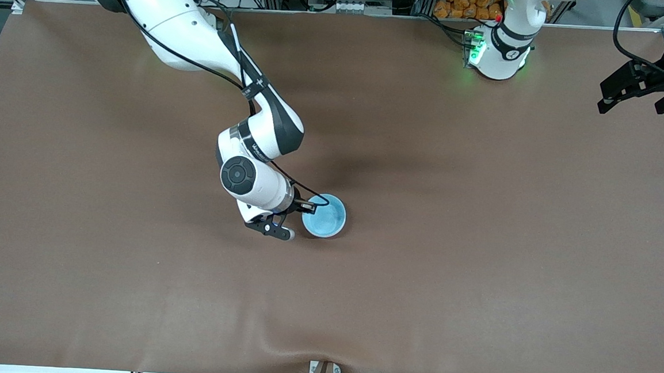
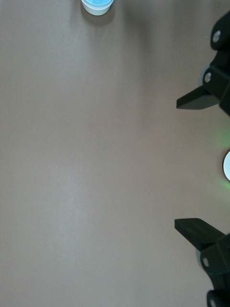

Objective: Stack pink and blue bowls on white bowl

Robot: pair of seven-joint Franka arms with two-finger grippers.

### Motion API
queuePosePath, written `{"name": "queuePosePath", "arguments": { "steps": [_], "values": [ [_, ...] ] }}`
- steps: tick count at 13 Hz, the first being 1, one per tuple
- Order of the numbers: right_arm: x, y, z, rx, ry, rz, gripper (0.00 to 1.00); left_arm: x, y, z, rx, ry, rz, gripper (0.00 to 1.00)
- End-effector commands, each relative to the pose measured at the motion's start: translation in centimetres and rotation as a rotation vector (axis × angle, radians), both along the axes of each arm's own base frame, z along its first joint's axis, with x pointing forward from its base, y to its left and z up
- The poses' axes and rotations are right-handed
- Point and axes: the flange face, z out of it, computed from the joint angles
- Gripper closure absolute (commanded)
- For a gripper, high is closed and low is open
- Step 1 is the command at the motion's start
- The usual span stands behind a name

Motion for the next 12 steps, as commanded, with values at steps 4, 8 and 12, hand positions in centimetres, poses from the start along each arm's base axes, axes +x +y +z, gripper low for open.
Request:
{"name": "queuePosePath", "arguments": {
  "steps": [4, 8, 12],
  "values": [
    [1.0, -2.3, 4.6, -0.013, 0.008, -0.011, 0.0, -0.1, -0.3, -0.2, -0.007, 0.009, -0.021, 0.0],
    [0.9, -11.1, 11.2, -0.02, -0.004, -0.014, 0.0, -0.2, -0.2, -0.2, -0.008, 0.014, -0.021, 0.0],
    [-0.2, -24.1, 17.3, -0.015, -0.002, 0.075, 0.0, -0.3, -0.1, -0.3, -0.009, 0.019, -0.018, 0.0]
  ]
}}
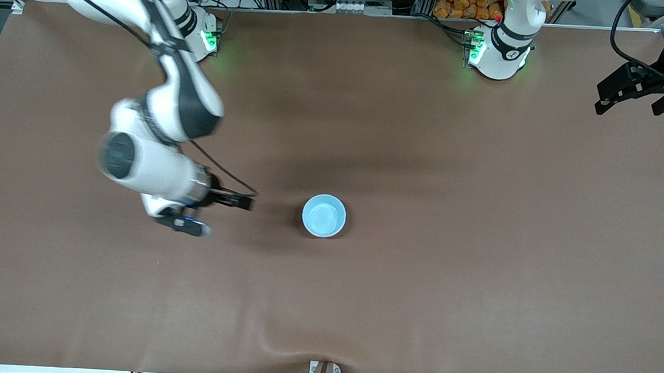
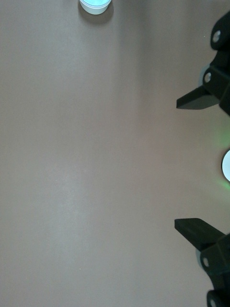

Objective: Stack pink and blue bowls on white bowl

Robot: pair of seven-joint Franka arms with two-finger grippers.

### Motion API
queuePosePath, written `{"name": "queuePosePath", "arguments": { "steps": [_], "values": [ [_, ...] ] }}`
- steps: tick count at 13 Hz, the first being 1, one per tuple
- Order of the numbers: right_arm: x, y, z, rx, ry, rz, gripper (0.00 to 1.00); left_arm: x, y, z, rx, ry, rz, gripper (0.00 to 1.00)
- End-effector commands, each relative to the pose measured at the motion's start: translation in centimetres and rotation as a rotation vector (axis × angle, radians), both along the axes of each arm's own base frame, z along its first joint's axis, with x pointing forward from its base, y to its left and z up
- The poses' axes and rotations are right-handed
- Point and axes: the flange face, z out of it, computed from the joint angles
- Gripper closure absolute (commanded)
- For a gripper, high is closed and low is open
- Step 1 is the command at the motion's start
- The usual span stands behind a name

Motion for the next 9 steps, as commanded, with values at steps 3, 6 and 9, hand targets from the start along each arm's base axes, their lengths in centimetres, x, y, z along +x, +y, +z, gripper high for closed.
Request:
{"name": "queuePosePath", "arguments": {
  "steps": [3, 6, 9],
  "values": [
    [-4.7, -14.9, 9.8, -0.102, 0.038, 0.081, 0.0, -0.3, 0.1, 0.2, -0.008, 0.007, -0.013, 0.0],
    [-6.4, -22.3, 13.9, -0.099, -0.001, 0.132, 0.0, -0.2, 0.0, 0.1, -0.009, 0.007, -0.015, 0.0],
    [-8.3, -25.1, 18.6, -0.14, -0.028, 0.153, 0.0, -0.2, -0.1, 0.1, -0.009, 0.007, -0.018, 0.0]
  ]
}}
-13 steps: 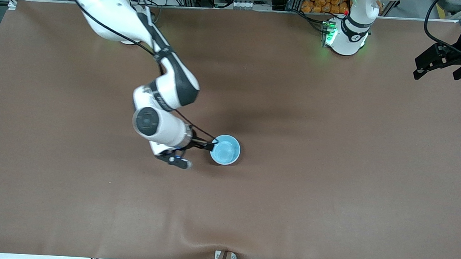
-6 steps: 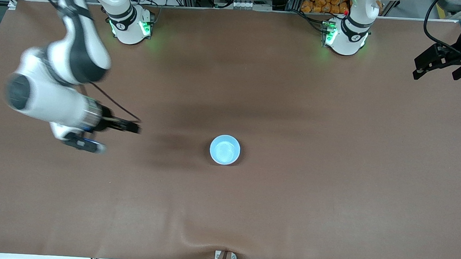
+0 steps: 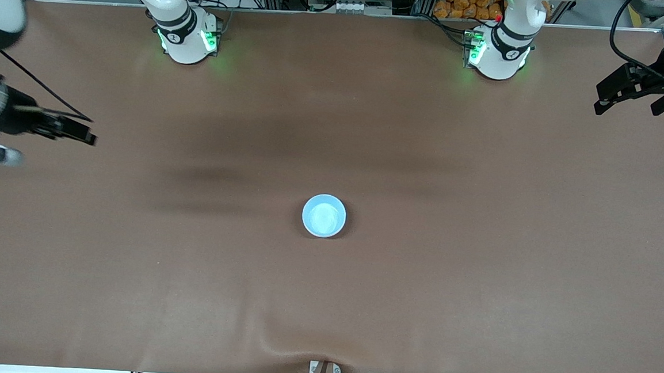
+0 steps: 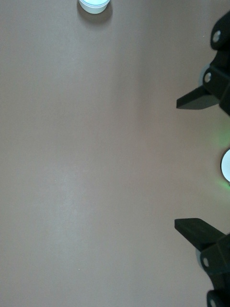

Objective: Stack pink and blue bowls on white bowl

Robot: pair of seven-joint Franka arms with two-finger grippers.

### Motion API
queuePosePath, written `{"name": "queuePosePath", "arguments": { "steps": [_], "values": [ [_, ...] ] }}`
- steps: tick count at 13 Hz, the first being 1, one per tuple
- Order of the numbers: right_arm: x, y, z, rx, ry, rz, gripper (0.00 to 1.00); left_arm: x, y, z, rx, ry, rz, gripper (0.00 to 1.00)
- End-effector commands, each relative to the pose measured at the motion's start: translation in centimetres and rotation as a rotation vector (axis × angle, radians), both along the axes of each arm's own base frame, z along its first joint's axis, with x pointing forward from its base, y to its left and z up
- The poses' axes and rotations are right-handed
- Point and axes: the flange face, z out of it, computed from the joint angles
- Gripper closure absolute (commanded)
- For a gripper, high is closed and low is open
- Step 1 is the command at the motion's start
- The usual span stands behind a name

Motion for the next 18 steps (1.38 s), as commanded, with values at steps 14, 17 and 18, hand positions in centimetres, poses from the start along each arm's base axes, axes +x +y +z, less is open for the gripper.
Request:
{"name": "queuePosePath", "arguments": {
  "steps": [14, 17, 18],
  "values": [
    [-1.7, -0.6, 8.4, -0.12, -0.075, 0.112, 0.0, 0.3, 0.0, -0.3, -0.006, 0.01, -0.019, 0.0],
    [-1.8, -1.1, 8.7, -0.112, -0.074, 0.098, 0.0, 0.4, 0.0, -0.4, -0.006, 0.01, -0.019, 0.0],
    [-1.8, -1.2, 9.1, -0.113, -0.082, 0.096, 0.0, 0.4, 0.0, -0.4, -0.006, 0.009, -0.019, 0.0]
  ]
}}
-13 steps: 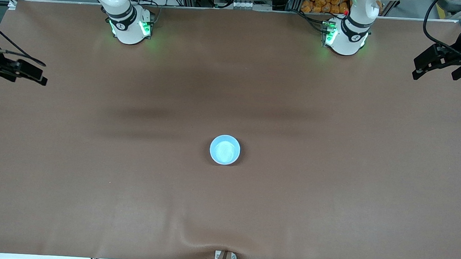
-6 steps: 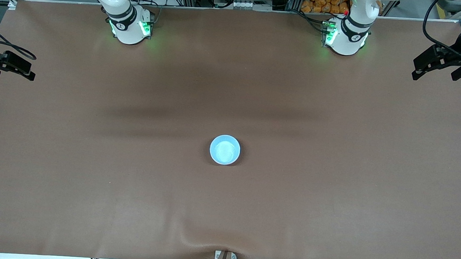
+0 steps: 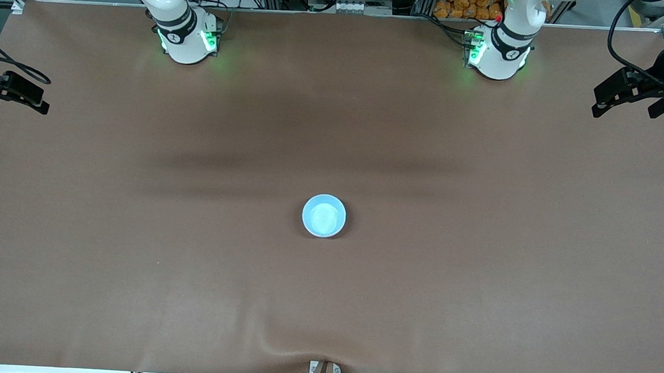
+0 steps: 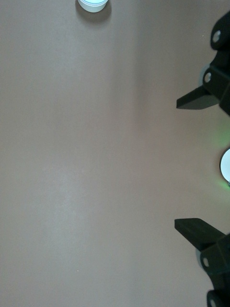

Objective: Stack pink and blue bowls on white bowl

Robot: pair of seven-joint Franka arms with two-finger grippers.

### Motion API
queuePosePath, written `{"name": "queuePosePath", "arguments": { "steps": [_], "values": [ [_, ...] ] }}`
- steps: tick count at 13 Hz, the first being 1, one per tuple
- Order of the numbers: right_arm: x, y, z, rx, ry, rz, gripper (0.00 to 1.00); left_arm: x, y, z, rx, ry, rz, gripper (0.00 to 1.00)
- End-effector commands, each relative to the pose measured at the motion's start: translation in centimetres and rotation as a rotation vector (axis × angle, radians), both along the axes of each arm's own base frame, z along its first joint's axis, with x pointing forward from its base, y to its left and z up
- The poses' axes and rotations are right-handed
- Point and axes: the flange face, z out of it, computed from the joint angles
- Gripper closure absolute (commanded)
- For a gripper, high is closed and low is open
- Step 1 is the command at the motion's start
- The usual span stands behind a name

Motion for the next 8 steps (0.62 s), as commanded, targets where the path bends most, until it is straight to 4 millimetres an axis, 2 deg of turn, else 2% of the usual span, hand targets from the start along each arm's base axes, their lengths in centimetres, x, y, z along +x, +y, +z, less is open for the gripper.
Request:
{"name": "queuePosePath", "arguments": {
  "steps": [1, 8],
  "values": [
    [0.01, -0.43, 1.11, -0.01, -0.008, -0.004, 0.0, 0.02, 0.01, 0.18, -0.006, -0.003, -0.017, 0.0],
    [0.21, -0.16, 0.96, -0.007, -0.008, 0.001, 0.0, 0.33, 0.0, 0.07, -0.013, -0.011, -0.016, 0.0]
  ]
}}
